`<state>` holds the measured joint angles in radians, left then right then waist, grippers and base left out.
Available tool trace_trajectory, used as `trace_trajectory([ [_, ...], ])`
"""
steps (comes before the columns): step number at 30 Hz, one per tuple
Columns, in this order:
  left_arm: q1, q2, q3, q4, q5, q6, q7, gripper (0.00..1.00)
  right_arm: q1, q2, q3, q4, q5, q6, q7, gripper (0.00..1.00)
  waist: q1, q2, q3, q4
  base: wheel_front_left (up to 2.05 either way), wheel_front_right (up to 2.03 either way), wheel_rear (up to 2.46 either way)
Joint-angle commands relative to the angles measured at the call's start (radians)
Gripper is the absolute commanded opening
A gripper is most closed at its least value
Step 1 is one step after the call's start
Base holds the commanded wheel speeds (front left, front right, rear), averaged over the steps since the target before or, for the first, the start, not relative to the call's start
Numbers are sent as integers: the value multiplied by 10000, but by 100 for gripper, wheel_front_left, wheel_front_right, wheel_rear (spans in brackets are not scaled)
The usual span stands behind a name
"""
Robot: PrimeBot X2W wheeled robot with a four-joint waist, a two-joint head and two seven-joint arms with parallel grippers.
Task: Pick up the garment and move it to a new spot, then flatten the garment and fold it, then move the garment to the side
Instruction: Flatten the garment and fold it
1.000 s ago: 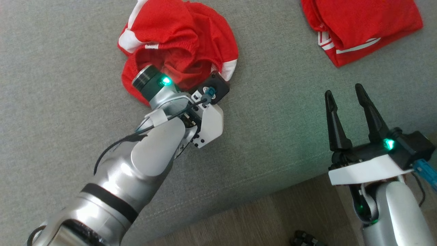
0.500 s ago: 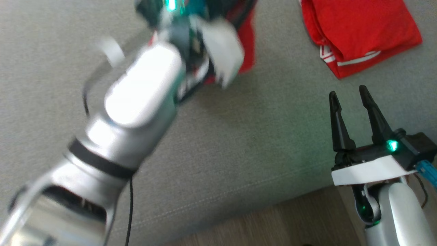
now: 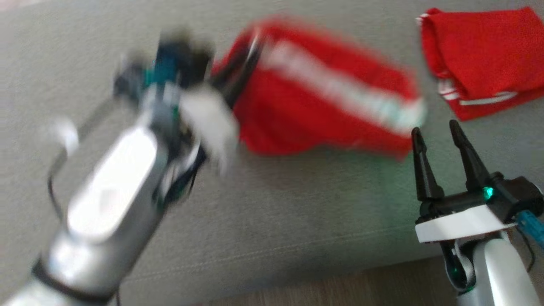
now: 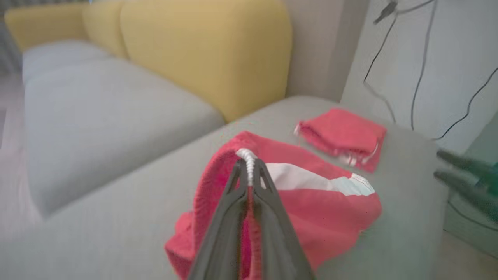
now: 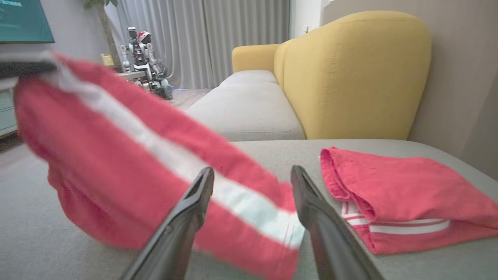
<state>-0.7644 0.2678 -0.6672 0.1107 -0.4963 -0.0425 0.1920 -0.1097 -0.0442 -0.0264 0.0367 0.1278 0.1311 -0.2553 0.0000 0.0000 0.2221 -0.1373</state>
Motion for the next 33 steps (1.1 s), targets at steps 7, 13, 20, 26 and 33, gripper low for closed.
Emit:
trace_trajectory([
  [7, 2737, 1373, 883, -146, -91, 1053, -1304, 0, 0, -60, 360, 916, 250, -4, -65, 100, 0, 0, 442, 993, 0, 0, 0],
  [13, 3369, 1355, 1126, 449, -349, 1179, -2053, 0, -515, -60, 389, 3028, 699, -4, -16, 100, 0, 0, 469, 1404, 0, 0, 0],
  [20, 3423, 1227, 1066, 748, -397, 1168, -2305, 0, -1353, -60, 945, 4126, 1610, -4, 104, 100, 0, 0, 486, 1554, 0, 0, 0],
  [26, 3377, 1190, 973, 867, -387, 1169, -2309, 0, -1763, -60, 1418, 4600, 2175, -4, 444, 91, 0, 0, 520, 1572, 0, 0, 0],
  [33, 3279, 1160, 891, 910, -391, 1149, -2313, 0, -1961, -75, 1644, 4795, 2415, -4, 419, 18, 0, 0, 584, 1596, 0, 0, 0],
])
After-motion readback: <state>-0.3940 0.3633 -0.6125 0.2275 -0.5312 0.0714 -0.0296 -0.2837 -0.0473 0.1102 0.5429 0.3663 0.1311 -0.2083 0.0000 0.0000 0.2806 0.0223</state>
